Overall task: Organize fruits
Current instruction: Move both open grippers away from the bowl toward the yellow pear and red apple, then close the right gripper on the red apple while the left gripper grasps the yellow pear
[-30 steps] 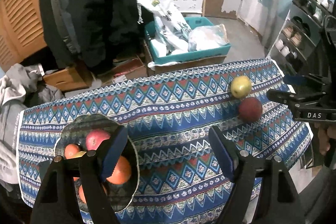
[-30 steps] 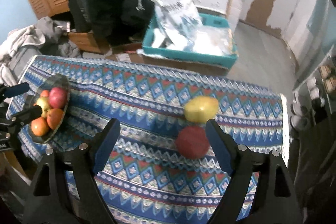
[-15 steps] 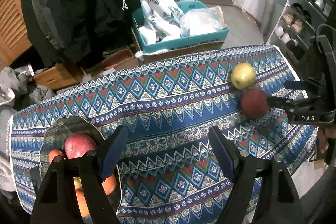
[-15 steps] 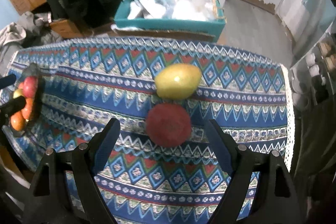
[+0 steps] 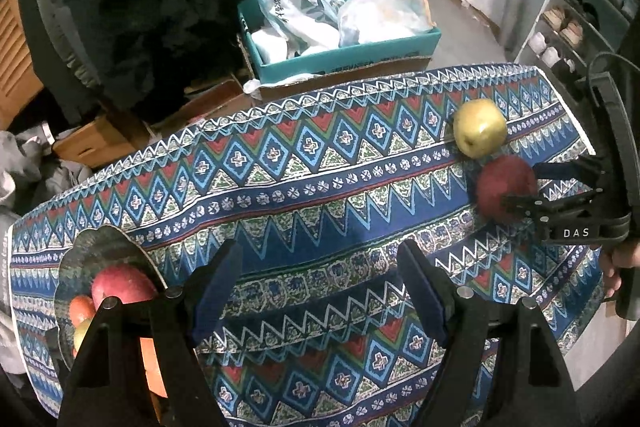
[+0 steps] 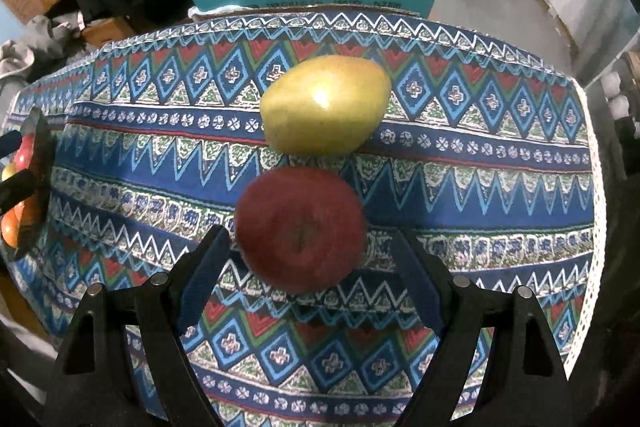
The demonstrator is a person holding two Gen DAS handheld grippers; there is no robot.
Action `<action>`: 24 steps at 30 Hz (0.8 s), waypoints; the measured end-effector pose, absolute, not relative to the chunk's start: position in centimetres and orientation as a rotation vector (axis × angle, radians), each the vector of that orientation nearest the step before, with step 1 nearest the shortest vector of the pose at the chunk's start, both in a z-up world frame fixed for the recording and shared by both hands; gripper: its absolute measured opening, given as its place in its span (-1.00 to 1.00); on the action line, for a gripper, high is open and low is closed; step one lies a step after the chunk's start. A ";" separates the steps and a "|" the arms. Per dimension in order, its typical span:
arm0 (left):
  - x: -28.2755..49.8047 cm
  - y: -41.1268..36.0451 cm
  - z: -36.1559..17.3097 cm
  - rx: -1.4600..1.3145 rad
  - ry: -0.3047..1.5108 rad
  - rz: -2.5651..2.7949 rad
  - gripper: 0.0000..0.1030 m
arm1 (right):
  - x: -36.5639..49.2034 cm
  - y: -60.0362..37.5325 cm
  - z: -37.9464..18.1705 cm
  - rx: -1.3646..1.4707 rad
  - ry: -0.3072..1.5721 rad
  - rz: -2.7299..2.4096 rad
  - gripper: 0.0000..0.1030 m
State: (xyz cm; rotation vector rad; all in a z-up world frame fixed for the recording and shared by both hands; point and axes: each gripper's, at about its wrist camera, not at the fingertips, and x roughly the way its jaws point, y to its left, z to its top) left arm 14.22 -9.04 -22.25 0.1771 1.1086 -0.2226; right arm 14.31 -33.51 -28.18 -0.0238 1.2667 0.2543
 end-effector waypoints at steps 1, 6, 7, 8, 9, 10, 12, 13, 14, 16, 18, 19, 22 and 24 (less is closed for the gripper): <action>14.3 -9.2 -22.5 0.181 1.111 -0.227 0.57 | 14.4 -33.4 -28.4 -0.029 1.268 0.258 0.62; 14.5 -9.4 -23.4 0.187 1.131 -0.227 0.57 | 14.7 -32.7 -29.4 -0.049 1.270 0.273 0.61; 14.6 -9.5 -23.4 0.185 1.134 -0.229 0.57 | 14.8 -32.5 -29.6 -0.053 1.272 0.277 0.58; 14.6 -9.6 -23.5 0.185 1.135 -0.232 0.57 | 14.9 -32.3 -29.7 -0.064 1.272 0.278 0.55; 14.6 -9.6 -23.5 0.187 1.134 -0.234 0.57 | 14.9 -31.9 -29.9 -0.074 1.270 0.275 0.54; 14.7 -9.7 -23.5 0.191 1.133 -0.235 0.57 | 15.0 -31.9 -30.0 -0.082 1.270 0.275 0.52; 14.7 -9.9 -23.6 0.192 1.134 -0.239 0.57 | 15.0 -31.9 -30.1 -0.090 1.272 0.279 0.51; 14.7 -10.0 -23.6 0.191 1.135 -0.242 0.57 | 15.1 -31.9 -30.1 -0.085 1.274 0.281 0.51; 14.7 -10.0 -23.6 0.192 1.135 -0.242 0.57 | 15.2 -31.9 -30.2 -0.081 1.274 0.283 0.51; 14.8 -10.2 -23.6 0.195 1.135 -0.243 0.57 | 15.2 -32.0 -30.3 -0.078 1.275 0.287 0.51; 14.8 -10.3 -23.7 0.195 1.136 -0.246 0.57 | 15.2 -32.1 -30.4 -0.077 1.274 0.288 0.51; 14.8 -10.4 -23.7 0.196 1.136 -0.246 0.57 | 15.2 -32.1 -30.3 -0.080 1.274 0.289 0.50; 14.7 -10.6 -23.7 0.200 1.136 -0.249 0.57 | 15.2 -32.3 -30.4 -0.086 1.269 0.286 0.48; 14.7 -10.9 -23.6 0.198 1.135 -0.254 0.57 | 14.8 -32.7 -30.1 -0.089 1.263 0.274 0.47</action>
